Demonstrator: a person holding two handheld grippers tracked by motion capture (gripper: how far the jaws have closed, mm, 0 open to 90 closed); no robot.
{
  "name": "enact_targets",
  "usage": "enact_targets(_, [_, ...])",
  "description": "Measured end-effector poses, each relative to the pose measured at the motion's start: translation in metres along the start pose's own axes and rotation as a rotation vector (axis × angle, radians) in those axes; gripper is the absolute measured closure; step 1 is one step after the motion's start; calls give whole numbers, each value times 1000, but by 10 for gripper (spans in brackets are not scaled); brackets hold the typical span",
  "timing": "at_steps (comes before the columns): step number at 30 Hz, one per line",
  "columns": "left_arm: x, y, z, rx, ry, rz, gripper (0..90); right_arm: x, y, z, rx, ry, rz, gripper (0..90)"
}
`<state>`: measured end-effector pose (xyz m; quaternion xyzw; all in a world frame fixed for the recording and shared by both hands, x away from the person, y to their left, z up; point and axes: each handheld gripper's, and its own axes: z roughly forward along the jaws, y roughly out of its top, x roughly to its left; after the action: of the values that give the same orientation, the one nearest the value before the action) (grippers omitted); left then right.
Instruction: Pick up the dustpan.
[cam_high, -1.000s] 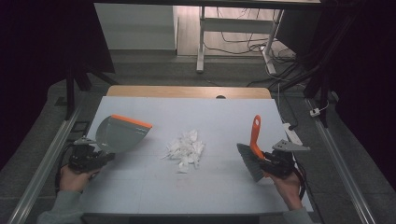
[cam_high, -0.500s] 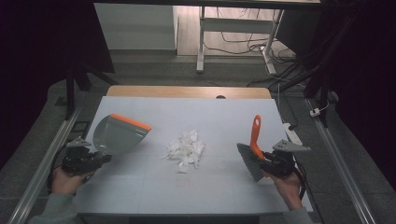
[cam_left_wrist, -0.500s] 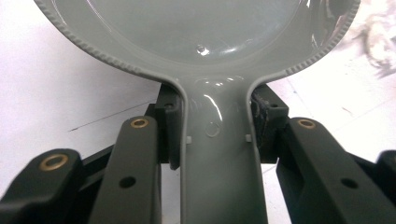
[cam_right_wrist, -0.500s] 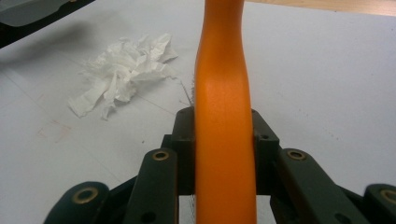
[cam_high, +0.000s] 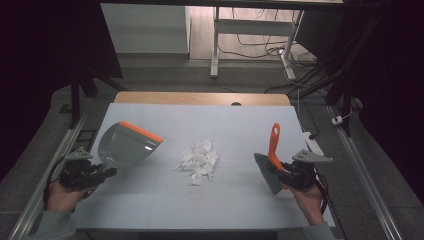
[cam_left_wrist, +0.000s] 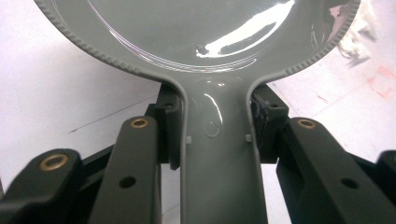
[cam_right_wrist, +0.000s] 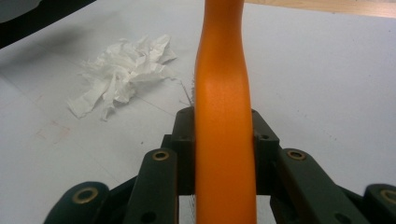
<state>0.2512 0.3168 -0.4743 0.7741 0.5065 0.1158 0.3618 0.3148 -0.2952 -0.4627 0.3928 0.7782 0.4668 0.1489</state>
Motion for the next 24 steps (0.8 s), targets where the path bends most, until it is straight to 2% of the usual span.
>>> enact_targets(15, [-11,-6,0,13,-83,51,621,0,0,0,-3,2,-1,700])
enact_targets(24, [-17,-12,4,44,-136,86,621,2,1,0,-4,7,-7,700])
